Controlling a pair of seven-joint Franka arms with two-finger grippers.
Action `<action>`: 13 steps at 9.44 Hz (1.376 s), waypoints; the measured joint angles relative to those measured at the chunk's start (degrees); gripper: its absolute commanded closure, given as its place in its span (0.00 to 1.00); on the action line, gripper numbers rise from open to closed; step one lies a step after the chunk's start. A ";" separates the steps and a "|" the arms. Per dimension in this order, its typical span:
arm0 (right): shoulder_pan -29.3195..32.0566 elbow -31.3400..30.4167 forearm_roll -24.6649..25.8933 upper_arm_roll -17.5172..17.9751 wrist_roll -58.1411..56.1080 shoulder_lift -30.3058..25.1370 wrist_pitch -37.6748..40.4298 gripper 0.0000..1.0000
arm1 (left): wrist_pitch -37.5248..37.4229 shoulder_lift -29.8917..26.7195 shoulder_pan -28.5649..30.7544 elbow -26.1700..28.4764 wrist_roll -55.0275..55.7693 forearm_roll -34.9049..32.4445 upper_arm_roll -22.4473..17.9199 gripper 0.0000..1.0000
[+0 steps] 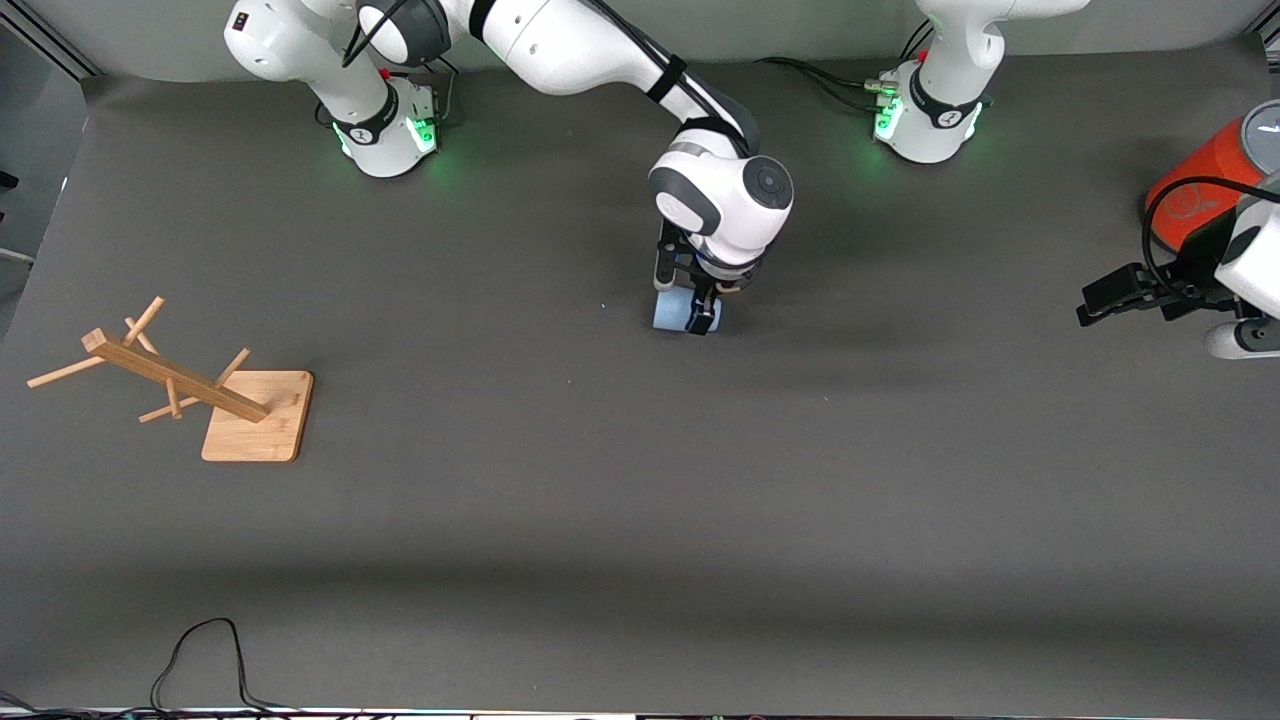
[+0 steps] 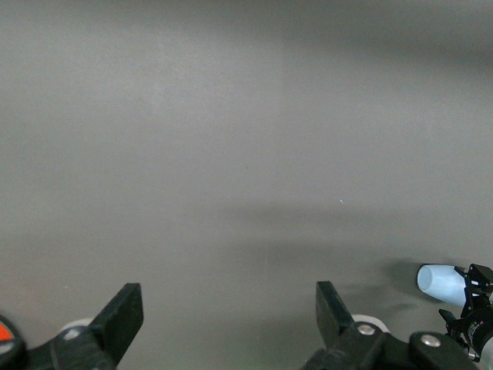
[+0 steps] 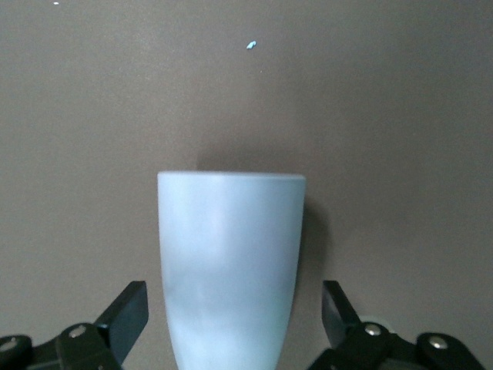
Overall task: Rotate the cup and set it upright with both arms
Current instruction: 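Carry the blue cup with the right gripper to the table middle, then lay the cup on its side and open the right gripper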
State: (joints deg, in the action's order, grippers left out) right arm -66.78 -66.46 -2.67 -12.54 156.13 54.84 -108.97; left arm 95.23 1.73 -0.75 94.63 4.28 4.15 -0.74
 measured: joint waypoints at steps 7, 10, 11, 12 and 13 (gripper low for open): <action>3.60 -0.47 -0.02 2.17 -5.48 -13.23 12.64 0.00 | -3.46 -0.06 0.10 -0.92 0.00 0.01 -0.20 0.00; 15.37 -10.12 0.10 4.56 -29.18 -30.31 21.62 0.00 | -4.38 -0.03 -2.49 -1.55 4.76 0.04 0.39 0.00; 19.76 -11.73 0.12 4.74 -38.79 -34.58 25.05 0.00 | -4.47 -0.01 -4.79 -1.82 9.92 -0.22 1.29 0.00; 24.30 -12.59 0.14 4.83 -48.69 -38.18 28.01 0.00 | -4.49 0.19 -7.64 -2.10 15.85 -1.10 2.77 0.00; 28.73 -13.35 0.18 4.86 -58.41 -41.22 29.93 0.00 | -4.49 0.72 -10.39 -2.43 21.73 -2.43 4.40 0.00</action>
State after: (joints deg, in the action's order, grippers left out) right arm -38.05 -79.81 -2.49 -7.68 97.72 13.62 -79.04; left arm 90.74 2.45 -11.14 92.21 26.01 1.71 3.67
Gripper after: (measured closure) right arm 0.000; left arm 0.000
